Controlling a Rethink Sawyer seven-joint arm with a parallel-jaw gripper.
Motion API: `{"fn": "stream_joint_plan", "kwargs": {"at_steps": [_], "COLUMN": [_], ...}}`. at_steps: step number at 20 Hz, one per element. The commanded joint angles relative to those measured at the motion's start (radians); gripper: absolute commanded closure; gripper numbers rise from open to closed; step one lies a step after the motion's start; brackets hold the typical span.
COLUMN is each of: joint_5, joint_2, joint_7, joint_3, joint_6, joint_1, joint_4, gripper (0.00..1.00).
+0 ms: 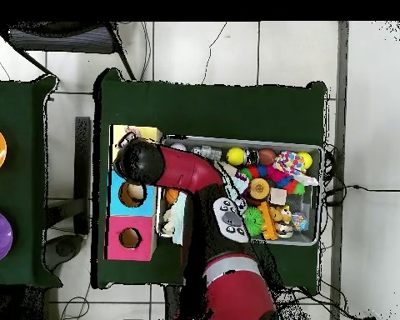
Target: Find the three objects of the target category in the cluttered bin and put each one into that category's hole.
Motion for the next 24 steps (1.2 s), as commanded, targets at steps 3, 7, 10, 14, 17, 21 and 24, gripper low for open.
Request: {"fn": "stream_joint_plan", "kwargs": {"at_steps": [3,7,10,14,17,21,24], "joint_5": [0.040,-0.046,-0.125,-0.173,-0.174,-0.142,-0.100], "joint_2": [0.061,0.071,0.082,0.132,0.159,0.161,0.148], "joint_7": [0.089,0.111,0.139,0.200,0.232,0.240,0.223], "joint_3": [0.111,-0.078,-0.249,-0.428,-0.496,-0.513,-0.479], "joint_6": [0.115,0.361,0.410,0.346,0.292,0.255,0.248], "joint_1": [-0.004,0.109,0.202,0.293,0.327,0.337,0.320], "joint_4": [0.074,-0.074,-0.162,-0.256,-0.290,-0.275,-0.243], "gripper": [1.00,1.00,1.00,1.00,1.00,1.00,1.00]}}
